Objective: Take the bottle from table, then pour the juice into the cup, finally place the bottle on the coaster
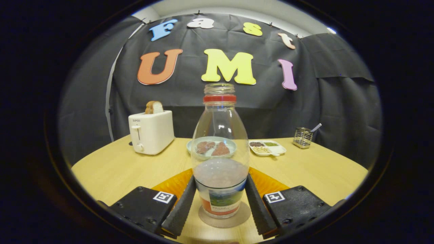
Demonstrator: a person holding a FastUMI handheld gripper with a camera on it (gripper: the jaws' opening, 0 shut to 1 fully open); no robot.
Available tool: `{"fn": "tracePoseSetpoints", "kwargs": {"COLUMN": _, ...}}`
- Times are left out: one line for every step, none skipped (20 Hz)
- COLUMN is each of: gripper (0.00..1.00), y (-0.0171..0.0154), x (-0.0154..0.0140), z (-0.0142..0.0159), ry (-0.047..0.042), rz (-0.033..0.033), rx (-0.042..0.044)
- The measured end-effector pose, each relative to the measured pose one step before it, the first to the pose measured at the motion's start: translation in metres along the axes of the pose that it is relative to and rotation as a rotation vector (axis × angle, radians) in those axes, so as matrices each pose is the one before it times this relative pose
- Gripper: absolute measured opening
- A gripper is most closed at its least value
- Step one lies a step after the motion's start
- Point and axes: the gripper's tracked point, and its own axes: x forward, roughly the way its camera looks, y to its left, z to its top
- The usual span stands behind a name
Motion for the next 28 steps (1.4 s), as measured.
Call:
{"fn": "tracePoseSetpoints", "kwargs": {"gripper": 0.83, "y": -0.00074, "x": 0.00095, "z": -0.00075, "ry": 0.0021, "rz": 0.00038, "rx": 0.00238}}
{"fn": "tracePoseSetpoints", "kwargs": {"gripper": 0.83, "y": 0.00053, "x": -0.00008, "z": 0.0004, "ry": -0.00118, "rz": 0.00095, "rx": 0.00371}}
{"fn": "tracePoseSetpoints", "kwargs": {"gripper": 0.83, "y": -0.00058, "x": 0.00046, "z": -0.00155, "ry": 0.00619, "rz": -0.00284, "rx": -0.00337}}
{"fn": "tracePoseSetpoints", "kwargs": {"gripper": 0.86, "y": -0.0003, "x": -0.00023, "z": -0.00143, "ry": 0.00679, "rz": -0.00145, "rx": -0.00641}}
{"fn": "tracePoseSetpoints", "kwargs": {"gripper": 0.89, "y": 0.00154, "x": -0.0006, "z": 0.00171, "ry": -0.0033, "rz": 0.0032, "rx": 0.0018}}
{"fn": "tracePoseSetpoints", "kwargs": {"gripper": 0.92, "y": 0.00106, "x": -0.00053, "z": 0.00212, "ry": -0.00243, "rz": 0.00571, "rx": 0.0067}}
{"fn": "tracePoseSetpoints", "kwargs": {"gripper": 0.94, "y": 0.00043, "x": -0.00155, "z": 0.00057, "ry": -0.00317, "rz": 0.00168, "rx": 0.00633}}
{"fn": "tracePoseSetpoints", "kwargs": {"gripper": 0.97, "y": -0.00033, "x": -0.00189, "z": 0.00072, "ry": -0.00007, "rz": -0.00238, "rx": 0.00077}}
{"fn": "tracePoseSetpoints", "kwargs": {"gripper": 0.99, "y": -0.00091, "x": -0.0015, "z": -0.0006, "ry": 0.00448, "rz": 0.00096, "rx": 0.00358}}
{"fn": "tracePoseSetpoints", "kwargs": {"gripper": 1.0, "y": 0.00003, "x": -0.00375, "z": 0.00253, "ry": -0.0005, "rz": 0.00549, "rx": 0.00994}}
{"fn": "tracePoseSetpoints", "kwargs": {"gripper": 1.0, "y": -0.00283, "x": -0.00373, "z": 0.00277, "ry": -0.00148, "rz": -0.00652, "rx": 0.00947}}
{"fn": "tracePoseSetpoints", "kwargs": {"gripper": 1.0, "y": -0.00144, "x": -0.00526, "z": 0.00412, "ry": -0.00272, "rz": -0.00516, "rx": 0.00568}}
{"fn": "tracePoseSetpoints", "kwargs": {"gripper": 1.0, "y": -0.00155, "x": -0.00491, "z": 0.00351, "ry": -0.00444, "rz": -0.00701, "rx": 0.00175}}
{"fn": "tracePoseSetpoints", "kwargs": {"gripper": 1.0, "y": -0.00259, "x": -0.00567, "z": 0.0032, "ry": -0.00226, "rz": -0.00812, "rx": 0.00019}}
{"fn": "tracePoseSetpoints", "kwargs": {"gripper": 1.0, "y": -0.00056, "x": -0.00589, "z": 0.00234, "ry": -0.00073, "rz": 0.0012, "rx": 0.0043}}
{"fn": "tracePoseSetpoints", "kwargs": {"gripper": 1.0, "y": -0.00098, "x": -0.01007, "z": 0.00456, "ry": -0.00502, "rz": -0.00038, "rx": 0.00801}}
{"fn": "tracePoseSetpoints", "kwargs": {"gripper": 1.0, "y": -0.00128, "x": -0.0113, "z": 0.00681, "ry": -0.01327, "rz": -0.00378, "rx": 0.00536}}
{"fn": "tracePoseSetpoints", "kwargs": {"gripper": 1.0, "y": -0.00181, "x": -0.01413, "z": 0.00708, "ry": -0.01303, "rz": -0.0064, "rx": -0.00095}}
{"fn": "tracePoseSetpoints", "kwargs": {"gripper": 1.0, "y": -0.00181, "x": -0.01353, "z": 0.00873, "ry": -0.01708, "rz": -0.00635, "rx": -0.00608}}
{"fn": "tracePoseSetpoints", "kwargs": {"gripper": 1.0, "y": -0.00126, "x": -0.01241, "z": 0.00868, "ry": -0.00989, "rz": -0.00211, "rx": -0.01328}}
{"fn": "tracePoseSetpoints", "kwargs": {"gripper": 1.0, "y": -0.00179, "x": -0.01264, "z": 0.00733, "ry": -0.00331, "rz": -0.00588, "rx": -0.01709}}
{"fn": "tracePoseSetpoints", "kwargs": {"gripper": 1.0, "y": -0.0043, "x": -0.01435, "z": 0.00984, "ry": -0.00483, "rz": -0.01536, "rx": -0.01027}}
{"fn": "tracePoseSetpoints", "kwargs": {"gripper": 1.0, "y": -0.00241, "x": -0.01473, "z": 0.01255, "ry": -0.00792, "rz": -0.00011, "rx": 0.0024}}
{"fn": "tracePoseSetpoints", "kwargs": {"gripper": 1.0, "y": 0.00159, "x": -0.01471, "z": 0.01403, "ry": -0.01499, "rz": 0.00657, "rx": 0.01215}}
{"fn": "tracePoseSetpoints", "kwargs": {"gripper": 1.0, "y": 0.00151, "x": -0.01502, "z": 0.01472, "ry": -0.02371, "rz": 0.01014, "rx": 0.01389}}
{"fn": "tracePoseSetpoints", "kwargs": {"gripper": 1.0, "y": 0.0016, "x": -0.01363, "z": 0.0157, "ry": -0.01741, "rz": 0.00825, "rx": 0.00653}}
{"fn": "tracePoseSetpoints", "kwargs": {"gripper": 1.0, "y": -0.00064, "x": -0.01161, "z": 0.01152, "ry": -0.01635, "rz": 0.00245, "rx": 0.0018}}
{"fn": "tracePoseSetpoints", "kwargs": {"gripper": 1.0, "y": 0.00169, "x": -0.01179, "z": 0.01251, "ry": -0.00966, "rz": 0.00478, "rx": -0.00839}}
